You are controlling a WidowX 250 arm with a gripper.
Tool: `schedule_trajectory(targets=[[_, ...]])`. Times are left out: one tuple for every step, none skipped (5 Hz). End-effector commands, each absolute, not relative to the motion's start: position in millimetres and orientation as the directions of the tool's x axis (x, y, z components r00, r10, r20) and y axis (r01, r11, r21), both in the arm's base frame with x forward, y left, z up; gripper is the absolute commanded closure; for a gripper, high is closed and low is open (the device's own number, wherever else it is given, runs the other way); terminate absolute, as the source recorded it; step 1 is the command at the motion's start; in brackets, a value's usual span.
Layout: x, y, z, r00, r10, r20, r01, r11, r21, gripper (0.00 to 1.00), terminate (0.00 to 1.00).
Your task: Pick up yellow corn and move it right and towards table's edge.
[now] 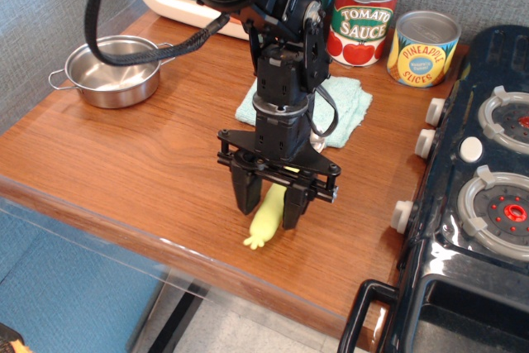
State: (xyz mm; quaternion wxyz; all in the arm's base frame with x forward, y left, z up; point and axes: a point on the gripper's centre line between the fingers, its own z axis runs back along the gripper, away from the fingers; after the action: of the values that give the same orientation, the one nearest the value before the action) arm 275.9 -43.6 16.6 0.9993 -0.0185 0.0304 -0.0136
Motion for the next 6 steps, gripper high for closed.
schedule_trajectory(targets=[[263, -39, 46, 0.998, -0.057, 0.038, 0.058, 0.997, -0.046, 0.00, 0.00], [257, -28, 60, 0.997, -0.020, 0.070, 0.027, 0.995, -0.099, 0.00, 0.00], [257, -28, 60, 0.997, -0.020, 0.070, 0.027, 0.995, -0.099, 0.00, 0.00], [257, -28, 60, 0.997, -0.020, 0.070, 0.027, 0.995, -0.099, 0.00, 0.00], [257, -28, 60, 0.997, -0.020, 0.070, 0.027, 0.995, -0.099, 0.00, 0.00], [257, -28, 60, 0.997, -0.020, 0.070, 0.027, 0.995, -0.099, 0.00, 0.00]])
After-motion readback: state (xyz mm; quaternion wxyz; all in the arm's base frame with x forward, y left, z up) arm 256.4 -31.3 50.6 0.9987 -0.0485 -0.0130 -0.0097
